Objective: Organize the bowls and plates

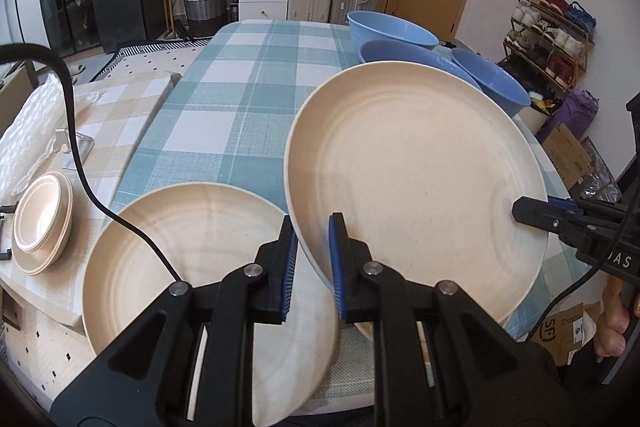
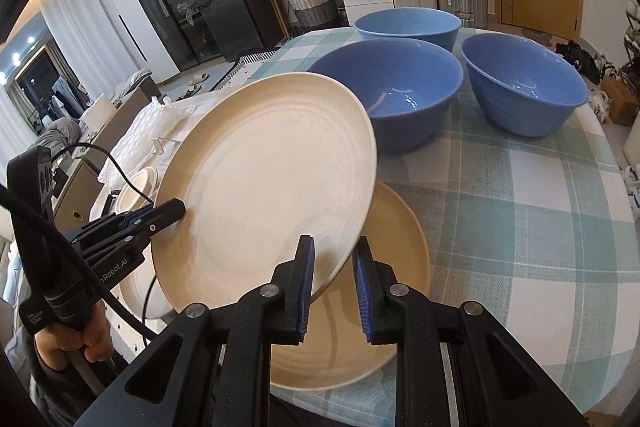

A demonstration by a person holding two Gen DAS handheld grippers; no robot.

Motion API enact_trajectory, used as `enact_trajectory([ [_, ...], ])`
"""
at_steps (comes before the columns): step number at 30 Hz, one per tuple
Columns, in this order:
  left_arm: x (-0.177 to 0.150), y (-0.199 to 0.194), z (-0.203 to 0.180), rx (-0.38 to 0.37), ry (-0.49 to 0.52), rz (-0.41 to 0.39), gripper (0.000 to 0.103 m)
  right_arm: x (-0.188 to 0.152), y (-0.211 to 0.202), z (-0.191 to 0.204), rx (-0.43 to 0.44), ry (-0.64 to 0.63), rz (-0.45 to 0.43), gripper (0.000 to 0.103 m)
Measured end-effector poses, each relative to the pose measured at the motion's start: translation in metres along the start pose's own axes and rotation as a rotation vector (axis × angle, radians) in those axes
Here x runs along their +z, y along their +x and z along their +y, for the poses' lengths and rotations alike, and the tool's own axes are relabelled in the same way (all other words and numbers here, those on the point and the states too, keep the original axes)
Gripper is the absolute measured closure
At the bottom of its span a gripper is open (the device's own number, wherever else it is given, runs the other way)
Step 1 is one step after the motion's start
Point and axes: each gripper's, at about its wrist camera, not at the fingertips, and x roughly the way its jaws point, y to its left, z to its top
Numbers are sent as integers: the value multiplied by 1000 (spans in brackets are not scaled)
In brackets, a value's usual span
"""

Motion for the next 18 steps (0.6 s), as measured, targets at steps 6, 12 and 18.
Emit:
enact_trajectory([
  [6, -8, 8, -9, -3, 28, 17, 90, -17, -1, -11, 1, 31, 10, 83],
  [12, -17, 17, -13, -9, 29, 32, 90, -27, -3, -15, -12, 39, 12, 83],
  [18, -22, 22, -17, -19, 41, 47, 90, -35, -4, -20, -25, 47, 16, 83],
])
